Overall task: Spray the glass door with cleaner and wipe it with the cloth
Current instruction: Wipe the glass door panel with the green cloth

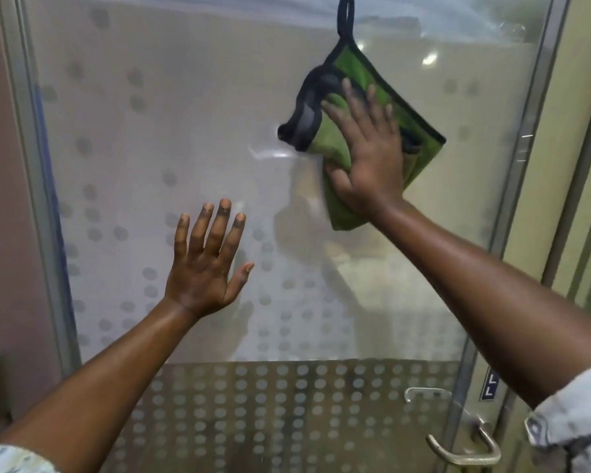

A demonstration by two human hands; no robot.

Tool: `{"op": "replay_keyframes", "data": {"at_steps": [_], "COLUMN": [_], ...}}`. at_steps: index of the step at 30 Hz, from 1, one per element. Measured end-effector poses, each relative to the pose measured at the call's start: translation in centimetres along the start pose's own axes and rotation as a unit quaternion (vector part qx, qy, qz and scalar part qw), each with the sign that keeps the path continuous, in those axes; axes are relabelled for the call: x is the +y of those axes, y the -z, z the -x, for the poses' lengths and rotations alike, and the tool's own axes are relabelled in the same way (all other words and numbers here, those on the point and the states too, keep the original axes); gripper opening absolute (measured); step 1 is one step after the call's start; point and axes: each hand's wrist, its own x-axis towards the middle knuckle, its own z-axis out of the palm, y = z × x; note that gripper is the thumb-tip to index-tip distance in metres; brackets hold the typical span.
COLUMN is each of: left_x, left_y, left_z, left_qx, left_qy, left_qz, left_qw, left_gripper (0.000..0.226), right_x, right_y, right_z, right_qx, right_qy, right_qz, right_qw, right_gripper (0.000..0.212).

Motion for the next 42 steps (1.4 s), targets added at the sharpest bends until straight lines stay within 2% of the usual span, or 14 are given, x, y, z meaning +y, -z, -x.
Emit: {"op": "replay_keyframes", "data": {"at_steps": [3, 10, 13, 15, 19, 22, 26, 28, 30, 33, 38, 42], "left_x": [0.1, 0.0, -2.6, -5.8, -14.3, -20.0, -24.0, -24.1, -23.6, -23.3, -24.0, -24.1], "left_y": [0.0, 2.2, 4.0, 5.2, 7.2, 8.0, 7.7, 7.0, 6.2, 5.2, 4.6, 4.4], "left_z": [-0.2, -0.4, -0.1, 0.5, 2.4, 3.7, 5.3, 5.6, 5.8, 5.9, 6.1, 6.2], "left_qx": [-0.009, -0.055, -0.077, -0.081, -0.092, -0.111, -0.129, -0.11, -0.08, -0.048, -0.025, -0.015], "left_qy": [0.004, 0.0, -0.056, -0.045, 0.073, 0.154, 0.181, 0.173, 0.174, 0.181, 0.171, 0.167], "left_qz": [-0.006, 0.014, 0.021, 0.008, -0.024, -0.04, -0.033, -0.017, -0.006, 0.01, 0.023, 0.024], "left_qw": [1.0, 0.998, 0.995, 0.996, 0.993, 0.981, 0.974, 0.979, 0.981, 0.982, 0.985, 0.986], "left_gripper": [0.078, 0.075, 0.074, 0.075, 0.078, 0.078, 0.074, 0.073, 0.071, 0.069, 0.068, 0.067], "right_x": [-1.6, -3.7, -2.3, -0.9, 0.7, -0.8, -8.0, -11.9, -15.4, -20.0, -23.8, -22.4], "right_y": [-2.1, -3.9, -2.9, -2.1, -0.6, 0.0, -1.7, -3.0, -4.9, -8.3, -11.8, -11.0], "right_z": [6.6, 22.8, 22.9, 20.5, 12.2, 4.9, -1.0, -1.4, 0.3, 6.3, 16.1, 15.1], "right_qx": [-0.027, -0.192, -0.221, -0.211, -0.13, -0.067, 0.033, 0.048, 0.021, -0.041, -0.146, -0.2], "right_qy": [0.066, 0.215, 0.28, 0.299, 0.189, 0.057, -0.156, -0.166, -0.09, 0.077, 0.273, 0.376], "right_qz": [0.017, 0.066, 0.087, 0.088, 0.098, 0.043, -0.006, -0.012, -0.018, -0.013, -0.034, -0.021], "right_qw": [0.997, 0.955, 0.93, 0.926, 0.968, 0.995, 0.987, 0.985, 0.996, 0.996, 0.95, 0.904], "right_gripper": [0.087, 0.097, 0.097, 0.092, 0.084, 0.082, 0.084, 0.086, 0.092, 0.091, 0.078, 0.069]}}
